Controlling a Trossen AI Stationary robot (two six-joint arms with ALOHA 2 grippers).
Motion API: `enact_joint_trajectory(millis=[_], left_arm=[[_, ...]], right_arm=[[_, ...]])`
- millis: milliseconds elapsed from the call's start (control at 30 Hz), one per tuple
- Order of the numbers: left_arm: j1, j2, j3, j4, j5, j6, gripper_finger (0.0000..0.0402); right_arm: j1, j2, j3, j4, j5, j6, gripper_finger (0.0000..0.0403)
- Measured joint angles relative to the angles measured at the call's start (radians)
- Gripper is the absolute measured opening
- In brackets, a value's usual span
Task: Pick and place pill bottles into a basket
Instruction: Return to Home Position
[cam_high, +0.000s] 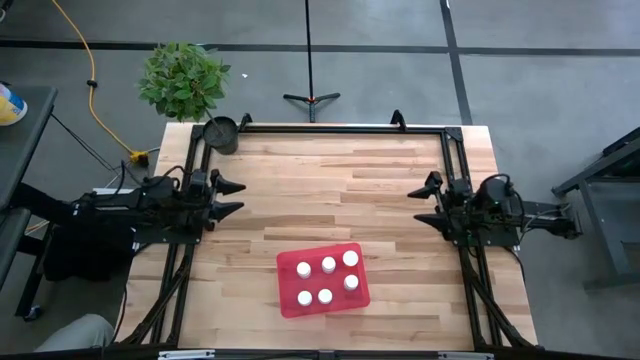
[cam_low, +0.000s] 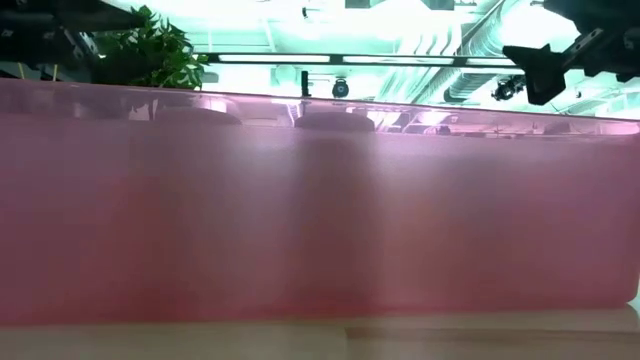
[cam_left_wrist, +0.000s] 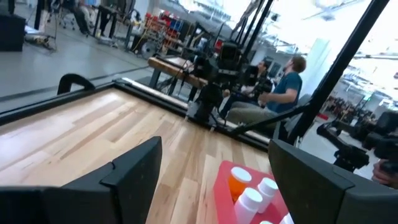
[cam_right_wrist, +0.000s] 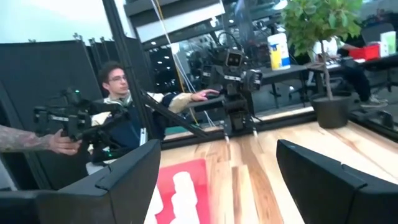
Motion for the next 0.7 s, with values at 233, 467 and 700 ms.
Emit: enact_joint_trajectory(millis=[233, 467, 700], left_arm=[[0.000, 0.003, -0.007, -0.048, -0.012, -0.011, 0.0328], [0.000, 0.004, -0.020, -0.080, -0.036, -0.003, 0.0328], [0.000, 0.008, -0.020, -0.212, -0.132, -0.096, 0.0328]], right_arm=[[-0.001, 0.000, 0.000, -0.017, 0.011, 0.006, 0.0312], [-0.001, 0.000, 0.000, -0.021, 0.067, -0.002, 0.0312], [-0.001, 0.000, 0.000, -0.038, 0.240, -0.020, 0.0312]])
